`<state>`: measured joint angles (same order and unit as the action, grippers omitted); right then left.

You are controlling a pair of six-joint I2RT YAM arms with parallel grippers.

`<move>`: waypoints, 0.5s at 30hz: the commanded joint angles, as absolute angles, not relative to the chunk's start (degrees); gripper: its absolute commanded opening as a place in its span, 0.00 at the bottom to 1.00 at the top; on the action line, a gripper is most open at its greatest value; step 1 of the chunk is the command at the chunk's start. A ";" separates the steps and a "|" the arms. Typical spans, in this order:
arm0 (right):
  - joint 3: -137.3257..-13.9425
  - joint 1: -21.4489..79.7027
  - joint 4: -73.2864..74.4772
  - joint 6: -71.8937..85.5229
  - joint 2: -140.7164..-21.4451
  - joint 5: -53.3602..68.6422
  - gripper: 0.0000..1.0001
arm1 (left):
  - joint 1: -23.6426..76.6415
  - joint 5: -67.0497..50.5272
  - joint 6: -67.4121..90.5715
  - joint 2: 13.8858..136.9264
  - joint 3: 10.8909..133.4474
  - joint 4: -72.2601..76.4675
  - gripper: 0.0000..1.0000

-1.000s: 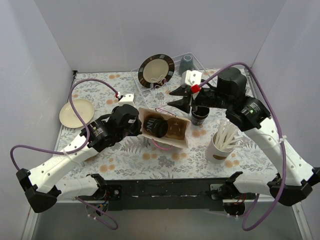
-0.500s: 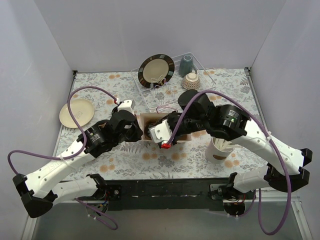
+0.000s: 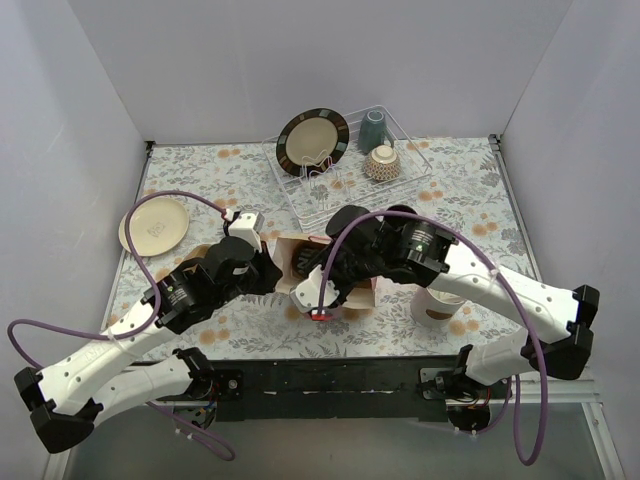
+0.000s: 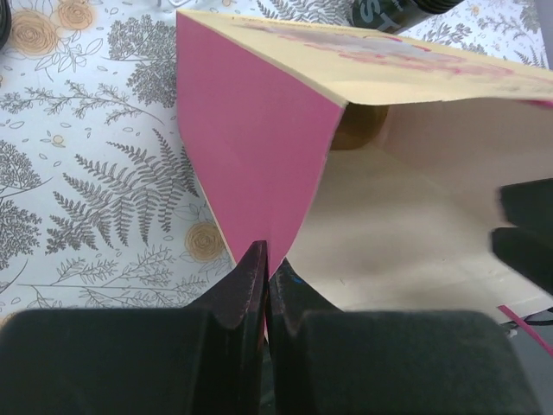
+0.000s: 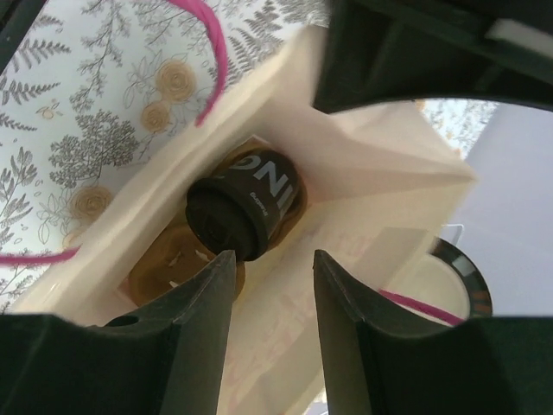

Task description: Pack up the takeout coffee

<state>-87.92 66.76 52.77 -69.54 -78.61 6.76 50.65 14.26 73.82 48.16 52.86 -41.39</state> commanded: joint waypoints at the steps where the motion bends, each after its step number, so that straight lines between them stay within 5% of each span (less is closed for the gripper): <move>1: -85.61 66.53 50.19 -73.83 -79.98 6.15 0.50 | 50.89 14.42 72.60 47.63 52.91 -38.32 0.00; 15: -80.33 65.57 47.46 -75.23 -85.43 5.45 0.55 | 50.80 13.45 73.39 47.11 54.84 -39.99 0.00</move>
<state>-81.14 66.22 50.02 -73.78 -83.96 6.39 50.65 13.96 73.52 48.29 52.86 -40.25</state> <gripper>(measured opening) 0.545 0.010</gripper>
